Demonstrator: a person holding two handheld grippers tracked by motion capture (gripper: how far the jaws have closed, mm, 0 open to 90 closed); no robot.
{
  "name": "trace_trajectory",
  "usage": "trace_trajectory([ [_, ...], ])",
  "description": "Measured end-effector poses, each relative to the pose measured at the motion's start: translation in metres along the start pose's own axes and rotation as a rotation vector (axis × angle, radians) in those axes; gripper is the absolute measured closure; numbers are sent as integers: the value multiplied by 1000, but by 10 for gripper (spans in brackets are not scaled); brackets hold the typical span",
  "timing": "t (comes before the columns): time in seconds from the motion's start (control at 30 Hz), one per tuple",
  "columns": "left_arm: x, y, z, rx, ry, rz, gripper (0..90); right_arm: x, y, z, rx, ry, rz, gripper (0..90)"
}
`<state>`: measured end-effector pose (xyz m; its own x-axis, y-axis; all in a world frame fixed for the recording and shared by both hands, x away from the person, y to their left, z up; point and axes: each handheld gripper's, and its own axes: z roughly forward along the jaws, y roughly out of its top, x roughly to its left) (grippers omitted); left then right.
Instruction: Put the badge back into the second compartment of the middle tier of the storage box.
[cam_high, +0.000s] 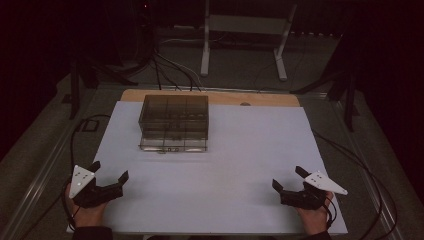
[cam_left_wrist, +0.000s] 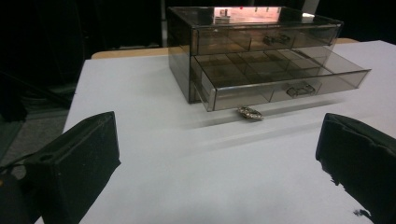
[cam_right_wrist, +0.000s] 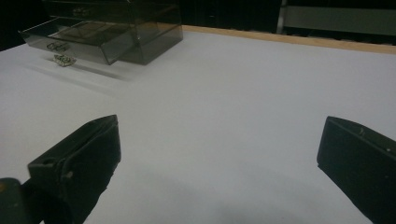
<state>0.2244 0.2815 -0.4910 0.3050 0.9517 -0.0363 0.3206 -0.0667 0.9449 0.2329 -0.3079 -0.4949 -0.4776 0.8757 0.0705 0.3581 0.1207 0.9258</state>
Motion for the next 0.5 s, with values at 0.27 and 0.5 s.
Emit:
trace_trajectory([
  [0.27, -3, 0, 1, 5, 24, 2, 5, 2, -3, 3, -2, -8, 6, 0],
  [0.5, -8, 11, 5, 28, 36, -6, 5, 6, -5, 4, 5, -24, -4, 0],
])
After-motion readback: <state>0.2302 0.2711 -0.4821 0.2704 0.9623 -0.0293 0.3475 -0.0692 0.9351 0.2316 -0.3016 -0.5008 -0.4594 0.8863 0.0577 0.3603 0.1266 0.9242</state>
